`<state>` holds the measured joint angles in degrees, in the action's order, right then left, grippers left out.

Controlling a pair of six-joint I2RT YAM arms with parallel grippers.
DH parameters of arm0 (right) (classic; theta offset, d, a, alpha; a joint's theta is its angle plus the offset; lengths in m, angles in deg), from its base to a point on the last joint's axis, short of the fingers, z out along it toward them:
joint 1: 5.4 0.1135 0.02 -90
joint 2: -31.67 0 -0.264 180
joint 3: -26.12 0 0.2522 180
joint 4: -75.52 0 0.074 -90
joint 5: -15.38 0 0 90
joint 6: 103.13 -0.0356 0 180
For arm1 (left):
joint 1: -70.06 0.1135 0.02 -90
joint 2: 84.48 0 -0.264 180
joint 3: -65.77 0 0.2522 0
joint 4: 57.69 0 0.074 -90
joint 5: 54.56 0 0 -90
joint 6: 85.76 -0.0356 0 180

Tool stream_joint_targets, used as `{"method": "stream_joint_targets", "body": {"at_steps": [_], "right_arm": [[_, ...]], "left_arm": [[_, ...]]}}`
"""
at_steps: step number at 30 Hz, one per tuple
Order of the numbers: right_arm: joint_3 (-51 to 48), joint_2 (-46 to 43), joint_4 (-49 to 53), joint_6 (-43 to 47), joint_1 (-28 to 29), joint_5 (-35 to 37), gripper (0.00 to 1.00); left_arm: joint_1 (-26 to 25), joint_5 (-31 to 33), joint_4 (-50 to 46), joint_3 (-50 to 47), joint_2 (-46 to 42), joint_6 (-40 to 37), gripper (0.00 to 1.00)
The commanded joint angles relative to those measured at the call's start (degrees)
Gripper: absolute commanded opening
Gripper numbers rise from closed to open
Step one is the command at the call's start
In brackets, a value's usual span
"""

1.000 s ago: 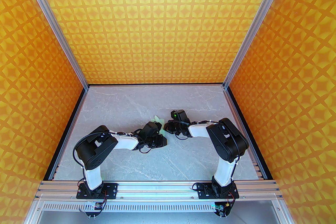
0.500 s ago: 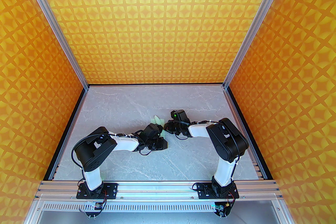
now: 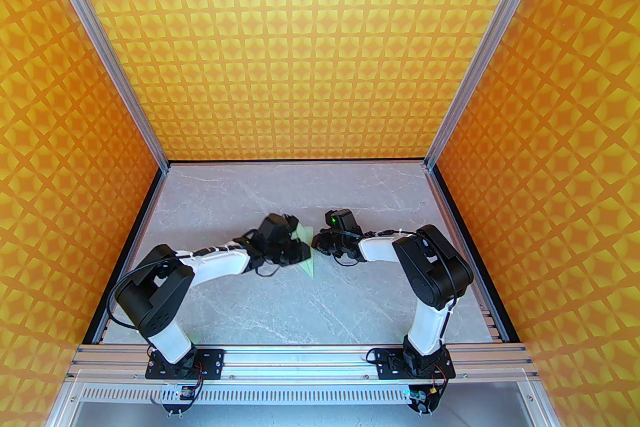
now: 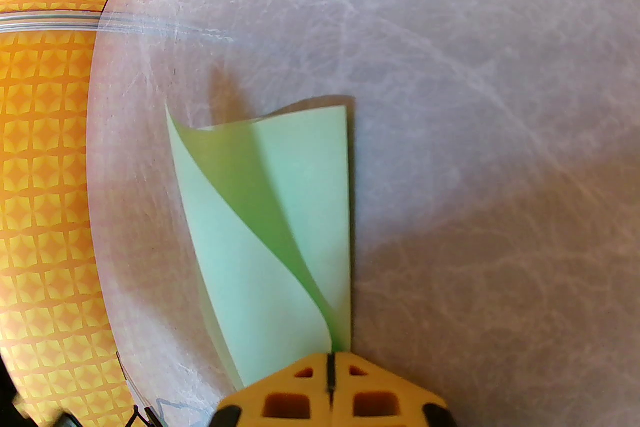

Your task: Fold a paper plane with a square sheet of paper (fold left side to right side)

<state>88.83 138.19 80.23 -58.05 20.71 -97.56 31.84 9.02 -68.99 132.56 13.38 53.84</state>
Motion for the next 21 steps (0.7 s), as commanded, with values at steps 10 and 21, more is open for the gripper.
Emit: {"method": "stream_joint_targets", "body": {"at_steps": [10,21], "right_arm": [[-1.04,1.05,1.60,0.10,-0.29,1.85,0.00],[-1.90,0.80,1.14,-0.15,-0.36,1.86,0.00]], "left_arm": [[3.57,-0.30,-2.79,10.06,10.21,-3.55,0.19],[3.54,-0.48,-4.16,14.85,16.06,-2.59,0.19]]}}
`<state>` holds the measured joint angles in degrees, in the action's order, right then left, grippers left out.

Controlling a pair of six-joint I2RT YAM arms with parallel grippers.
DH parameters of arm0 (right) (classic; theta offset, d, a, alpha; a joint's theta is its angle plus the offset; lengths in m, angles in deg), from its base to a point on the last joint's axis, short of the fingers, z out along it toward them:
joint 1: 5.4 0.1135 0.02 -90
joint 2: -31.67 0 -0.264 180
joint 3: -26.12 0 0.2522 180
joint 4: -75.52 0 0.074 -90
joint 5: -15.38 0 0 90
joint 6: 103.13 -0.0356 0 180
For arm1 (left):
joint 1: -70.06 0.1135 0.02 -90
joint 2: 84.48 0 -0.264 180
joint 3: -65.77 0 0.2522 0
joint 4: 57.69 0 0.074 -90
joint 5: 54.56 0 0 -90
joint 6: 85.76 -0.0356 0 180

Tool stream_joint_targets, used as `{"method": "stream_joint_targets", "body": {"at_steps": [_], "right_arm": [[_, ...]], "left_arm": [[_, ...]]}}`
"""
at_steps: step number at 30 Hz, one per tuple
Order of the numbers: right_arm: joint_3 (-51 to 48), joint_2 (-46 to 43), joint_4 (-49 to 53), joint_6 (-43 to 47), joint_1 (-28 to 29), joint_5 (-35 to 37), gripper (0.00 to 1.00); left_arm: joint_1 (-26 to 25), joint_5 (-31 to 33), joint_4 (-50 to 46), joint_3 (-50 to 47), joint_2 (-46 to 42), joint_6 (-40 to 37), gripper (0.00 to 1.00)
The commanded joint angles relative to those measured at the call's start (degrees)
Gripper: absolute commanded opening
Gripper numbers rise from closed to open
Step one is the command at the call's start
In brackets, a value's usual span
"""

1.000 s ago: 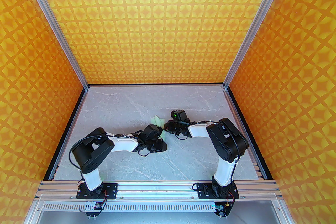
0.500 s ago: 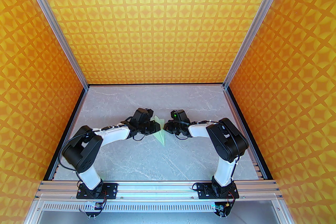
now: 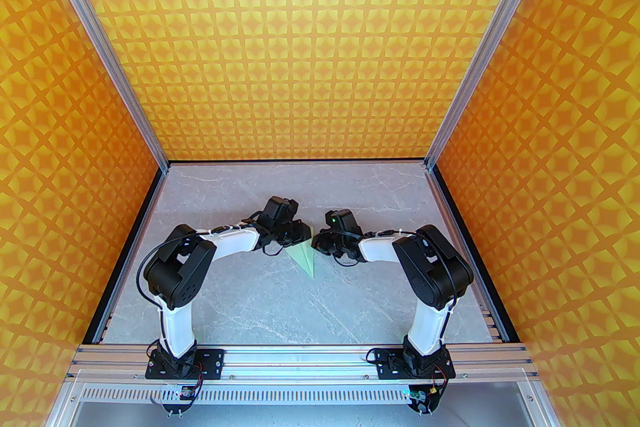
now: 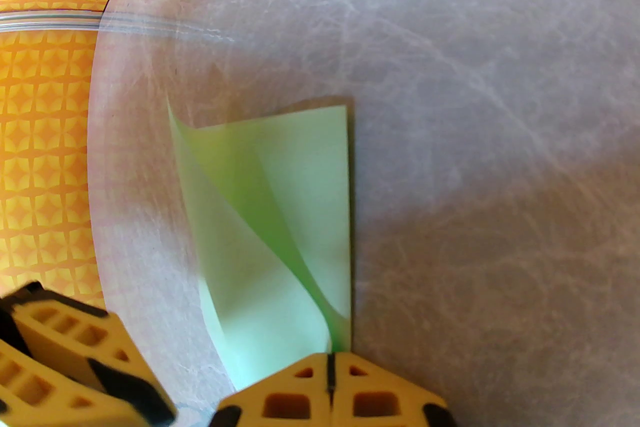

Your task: Fold a paper plane with a square sheet of paper (fold left side to right side)

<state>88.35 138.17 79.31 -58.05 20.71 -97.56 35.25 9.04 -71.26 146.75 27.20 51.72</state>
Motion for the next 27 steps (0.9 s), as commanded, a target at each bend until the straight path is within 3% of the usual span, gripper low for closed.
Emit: {"method": "stream_joint_targets", "body": {"at_steps": [1,25,27], "right_arm": [[-1.41,0.82,1.89,-0.20,-0.35,1.85,0.00],[-1.03,-2.05,2.47,0.28,-0.28,2.17,0.00],[-0.99,-3.91,3.36,0.44,-0.29,2.33,0.07]], "left_arm": [[0.13,-0.43,-2.03,0.63,2.64,-0.35,0.18],[0.22,3.37,-6.96,1.02,6.06,-0.81,0.19],[0.20,3.37,-6.90,0.96,5.90,-0.88,0.19]]}}
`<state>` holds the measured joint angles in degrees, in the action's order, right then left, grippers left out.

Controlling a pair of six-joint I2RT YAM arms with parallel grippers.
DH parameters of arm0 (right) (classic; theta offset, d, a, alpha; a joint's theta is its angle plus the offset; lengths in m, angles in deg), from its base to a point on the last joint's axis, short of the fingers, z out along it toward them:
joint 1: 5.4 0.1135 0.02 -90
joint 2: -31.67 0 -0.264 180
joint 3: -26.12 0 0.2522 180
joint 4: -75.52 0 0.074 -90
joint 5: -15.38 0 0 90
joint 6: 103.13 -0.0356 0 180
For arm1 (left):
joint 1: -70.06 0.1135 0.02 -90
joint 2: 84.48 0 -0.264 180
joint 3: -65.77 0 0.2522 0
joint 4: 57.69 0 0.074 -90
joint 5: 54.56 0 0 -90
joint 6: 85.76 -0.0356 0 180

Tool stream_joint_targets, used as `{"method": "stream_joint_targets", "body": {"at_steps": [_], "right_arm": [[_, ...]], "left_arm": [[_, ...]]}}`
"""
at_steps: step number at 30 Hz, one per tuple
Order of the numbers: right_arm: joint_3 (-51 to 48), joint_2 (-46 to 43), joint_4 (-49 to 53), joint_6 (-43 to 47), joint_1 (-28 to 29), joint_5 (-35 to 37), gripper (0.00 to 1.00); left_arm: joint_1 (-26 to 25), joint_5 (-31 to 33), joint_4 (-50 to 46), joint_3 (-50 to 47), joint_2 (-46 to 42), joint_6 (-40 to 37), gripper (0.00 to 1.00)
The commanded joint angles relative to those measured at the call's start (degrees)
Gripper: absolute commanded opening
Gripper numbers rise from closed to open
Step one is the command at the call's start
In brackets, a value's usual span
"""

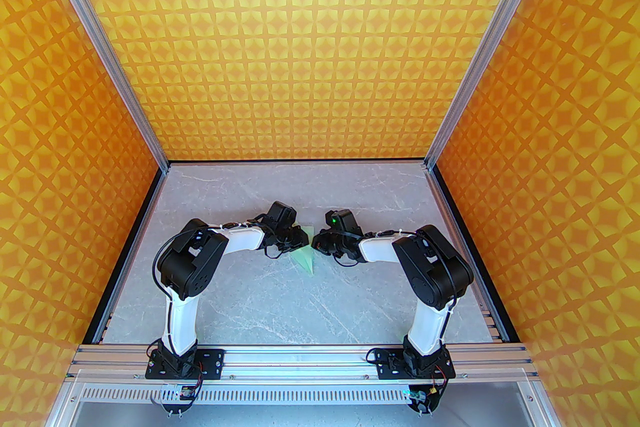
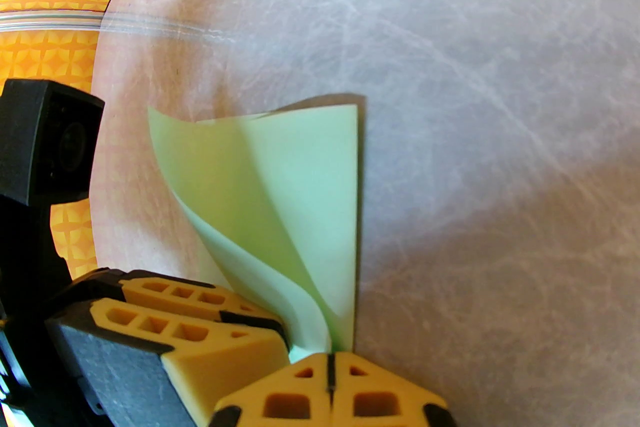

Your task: Fold a paper plane with a square sheet of paper (fold left side to right side)

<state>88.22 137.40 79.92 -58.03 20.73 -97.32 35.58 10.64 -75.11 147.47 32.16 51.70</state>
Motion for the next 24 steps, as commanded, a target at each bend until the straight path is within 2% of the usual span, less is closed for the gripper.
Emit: {"method": "stream_joint_targets", "body": {"at_steps": [1,4,8,15,24], "right_arm": [[-1.27,-4.46,3.03,0.28,-0.26,2.15,0.12],[-3.02,-7.55,2.38,-1.01,-0.28,1.20,0.22],[-6.46,-11.31,0.02,-3.17,0.34,-0.07,0.23],[-10.02,-14.35,-3.78,-5.87,5.11,-3.15,0.14],[-11.82,-13.02,-4.51,-6.56,7.88,-3.49,0.12]], "left_arm": [[-0.15,1.77,-3.09,0.10,0.83,-0.87,0.19],[-0.15,1.77,-2.76,-0.20,0.69,-0.62,0.19],[-0.33,1.77,-2.31,-0.70,0.69,-0.27,0.19],[-0.48,1.77,-1.70,-1.30,0.61,0.01,0.19],[-0.54,1.68,-1.77,-1.05,0.61,0.01,0.19]]}}
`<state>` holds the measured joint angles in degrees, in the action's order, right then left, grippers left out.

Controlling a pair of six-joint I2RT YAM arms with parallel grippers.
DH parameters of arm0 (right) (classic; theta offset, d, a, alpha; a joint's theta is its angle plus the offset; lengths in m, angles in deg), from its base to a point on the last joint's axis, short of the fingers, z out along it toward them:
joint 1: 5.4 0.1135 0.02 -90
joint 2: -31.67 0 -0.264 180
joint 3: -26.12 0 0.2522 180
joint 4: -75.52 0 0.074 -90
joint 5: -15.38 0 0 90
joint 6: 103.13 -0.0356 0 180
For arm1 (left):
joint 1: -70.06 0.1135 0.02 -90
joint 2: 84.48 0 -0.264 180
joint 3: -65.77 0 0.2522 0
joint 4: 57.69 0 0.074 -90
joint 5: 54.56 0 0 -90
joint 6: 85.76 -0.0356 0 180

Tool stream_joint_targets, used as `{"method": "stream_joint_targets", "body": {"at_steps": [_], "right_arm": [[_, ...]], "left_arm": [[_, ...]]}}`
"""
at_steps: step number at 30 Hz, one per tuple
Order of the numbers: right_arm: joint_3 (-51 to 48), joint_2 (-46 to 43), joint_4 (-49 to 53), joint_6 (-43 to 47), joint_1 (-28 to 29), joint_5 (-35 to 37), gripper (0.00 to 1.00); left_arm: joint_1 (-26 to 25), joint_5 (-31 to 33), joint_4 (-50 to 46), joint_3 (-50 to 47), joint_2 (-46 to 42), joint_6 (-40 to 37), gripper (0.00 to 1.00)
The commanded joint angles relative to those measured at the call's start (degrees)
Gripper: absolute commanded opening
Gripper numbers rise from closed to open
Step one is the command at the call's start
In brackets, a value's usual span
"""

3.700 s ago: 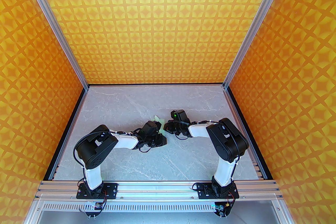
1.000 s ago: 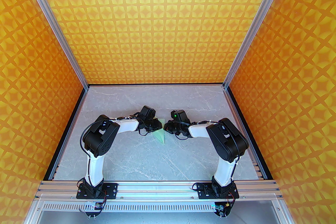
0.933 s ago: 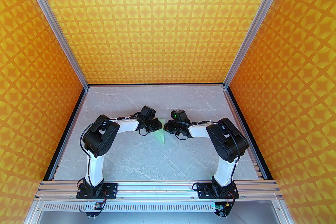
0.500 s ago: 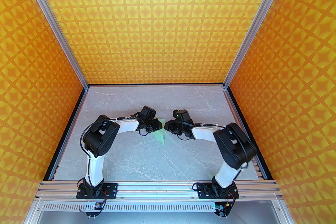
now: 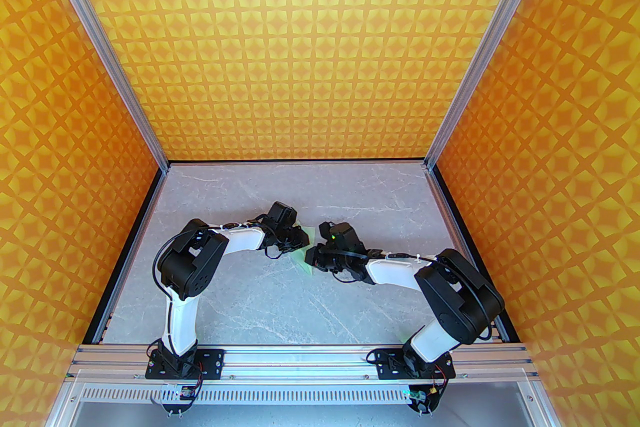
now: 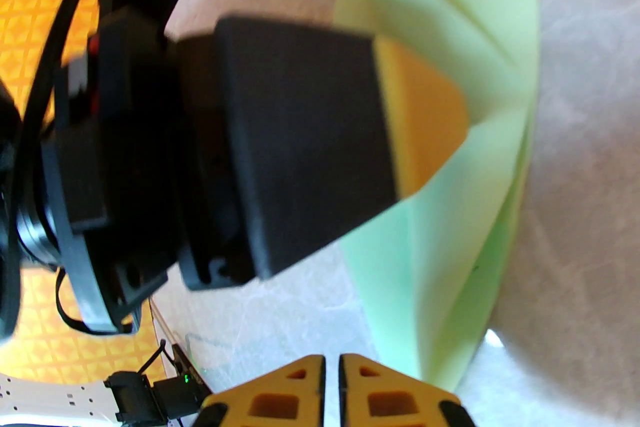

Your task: Fold a paper plane with a square sheet of paper (fold left side to right side)

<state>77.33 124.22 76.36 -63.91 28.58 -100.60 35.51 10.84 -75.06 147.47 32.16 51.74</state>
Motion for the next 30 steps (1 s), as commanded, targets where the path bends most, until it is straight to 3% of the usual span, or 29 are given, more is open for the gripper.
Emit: {"method": "stream_joint_targets", "body": {"at_steps": [1,12,20,30], "right_arm": [[-0.98,0.79,-1.04,-0.63,0.04,-0.09,0.12],[-1.39,6.12,-1.42,-1.52,0.04,1.06,0.12],[-2.03,8.54,3.18,-1.86,0.04,2.86,0.00],[-3.09,9.34,4.37,-2.36,0.02,3.57,0.00]], "left_arm": [[-0.49,1.49,-1.90,-0.98,0.61,-0.04,0.19],[-0.44,1.49,-1.78,-1.22,0.52,-0.13,0.19],[-0.27,1.50,-2.29,-0.32,-1.44,-0.39,0.23],[-0.78,-0.73,0.62,-2.38,-7.06,2.69,0.23]]}}
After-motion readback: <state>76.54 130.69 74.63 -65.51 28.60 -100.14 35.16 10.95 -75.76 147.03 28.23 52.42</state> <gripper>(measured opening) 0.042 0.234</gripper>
